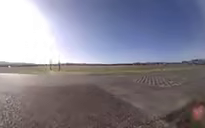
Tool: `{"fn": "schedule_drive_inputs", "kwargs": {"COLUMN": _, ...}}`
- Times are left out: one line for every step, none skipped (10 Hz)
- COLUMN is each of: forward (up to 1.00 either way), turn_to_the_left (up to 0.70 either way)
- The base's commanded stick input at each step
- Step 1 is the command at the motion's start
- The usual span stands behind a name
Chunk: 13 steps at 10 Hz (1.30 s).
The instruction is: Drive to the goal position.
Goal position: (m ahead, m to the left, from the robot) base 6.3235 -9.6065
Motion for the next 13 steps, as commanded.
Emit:
{"fn": "schedule_drive_inputs", "kwargs": {"forward": 0.7, "turn_to_the_left": -0.35}}
{"fn": "schedule_drive_inputs", "kwargs": {"forward": 0.7, "turn_to_the_left": -0.35}}
{"fn": "schedule_drive_inputs", "kwargs": {"forward": 0.7, "turn_to_the_left": -0.35}}
{"fn": "schedule_drive_inputs", "kwargs": {"forward": 0.7, "turn_to_the_left": -0.35}}
{"fn": "schedule_drive_inputs", "kwargs": {"forward": 0.7, "turn_to_the_left": -0.35}}
{"fn": "schedule_drive_inputs", "kwargs": {"forward": 0.7, "turn_to_the_left": -0.35}}
{"fn": "schedule_drive_inputs", "kwargs": {"forward": 0.7, "turn_to_the_left": -0.35}}
{"fn": "schedule_drive_inputs", "kwargs": {"forward": 0.7, "turn_to_the_left": -0.35}}
{"fn": "schedule_drive_inputs", "kwargs": {"forward": 0.7, "turn_to_the_left": -0.35}}
{"fn": "schedule_drive_inputs", "kwargs": {"forward": 0.7, "turn_to_the_left": -0.35}}
{"fn": "schedule_drive_inputs", "kwargs": {"forward": 0.7, "turn_to_the_left": -0.35}}
{"fn": "schedule_drive_inputs", "kwargs": {"forward": 0.7, "turn_to_the_left": -0.35}}
{"fn": "schedule_drive_inputs", "kwargs": {"forward": 0.7, "turn_to_the_left": -0.35}}
